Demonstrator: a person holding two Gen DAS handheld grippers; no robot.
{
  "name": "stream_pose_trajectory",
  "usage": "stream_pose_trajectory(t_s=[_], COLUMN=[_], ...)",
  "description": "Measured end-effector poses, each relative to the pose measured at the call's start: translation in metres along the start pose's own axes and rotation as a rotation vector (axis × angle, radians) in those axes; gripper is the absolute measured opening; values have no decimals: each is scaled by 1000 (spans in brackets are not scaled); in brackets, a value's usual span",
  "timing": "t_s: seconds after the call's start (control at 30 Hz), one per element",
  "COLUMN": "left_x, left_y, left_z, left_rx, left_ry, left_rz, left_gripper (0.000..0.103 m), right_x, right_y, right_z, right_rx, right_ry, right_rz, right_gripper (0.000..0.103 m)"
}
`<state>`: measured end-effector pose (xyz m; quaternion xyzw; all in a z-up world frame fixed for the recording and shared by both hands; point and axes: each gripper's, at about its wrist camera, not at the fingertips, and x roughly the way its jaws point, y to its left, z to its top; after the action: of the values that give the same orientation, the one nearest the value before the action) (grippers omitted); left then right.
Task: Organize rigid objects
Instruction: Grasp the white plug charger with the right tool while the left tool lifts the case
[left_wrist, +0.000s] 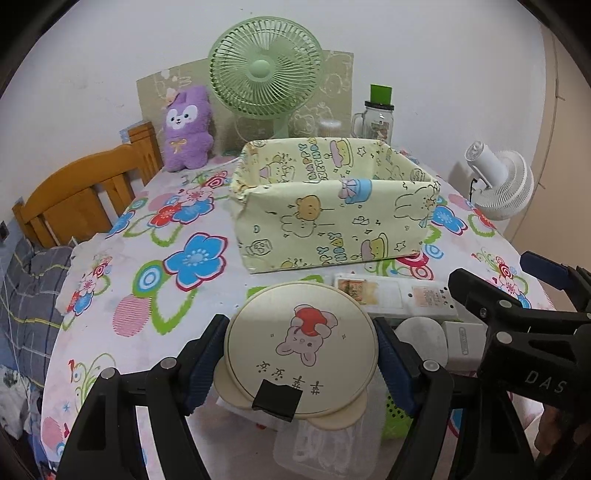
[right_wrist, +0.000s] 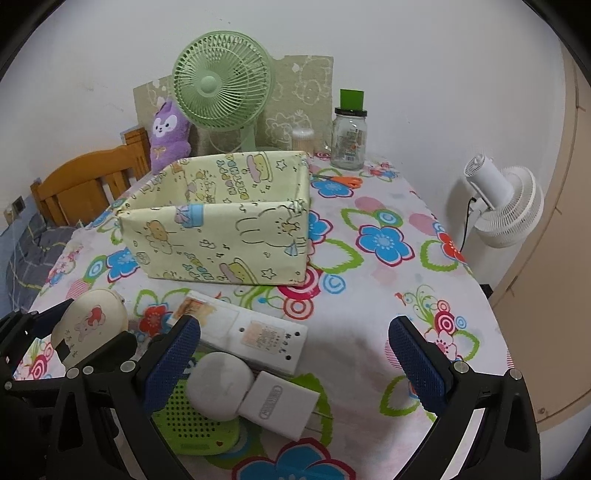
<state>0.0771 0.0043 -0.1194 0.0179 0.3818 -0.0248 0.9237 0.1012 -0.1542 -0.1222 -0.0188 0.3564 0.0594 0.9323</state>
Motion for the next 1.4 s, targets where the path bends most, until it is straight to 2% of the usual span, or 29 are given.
stream_pose_trajectory(t_s=[0.37,0.57,0.8,0.97,1.2,1.3,1.4], left_x=[-6,4,13,21,31,32,31], left_y=[6,-6,-11,-10,-15,-18,-18], left_z=[4,-1,-10,-13,-13,-13,-13], left_rx=[-2,22,45,36,43,39,38], left_ry=[-18,11,29,46,66,70,68], left_rz=[21,1,27,12,-24,-46,-40], left_gripper=[79,79,79,79,78,78,78], right_x=[-8,2,14,20,16,15,17], right_y=[7,-4,-6,-6,-17,-15,-13], right_z=[5,-3,-14,-18,-21,-28,-34], right_rx=[-6,4,11,10,-1,-55,-78], right_ry=[-17,30,75,91,112,144,175], right_rz=[-1,-17,-11,-8,-19,-43,-6], right_gripper=[103,103,103,103,96,93,91])
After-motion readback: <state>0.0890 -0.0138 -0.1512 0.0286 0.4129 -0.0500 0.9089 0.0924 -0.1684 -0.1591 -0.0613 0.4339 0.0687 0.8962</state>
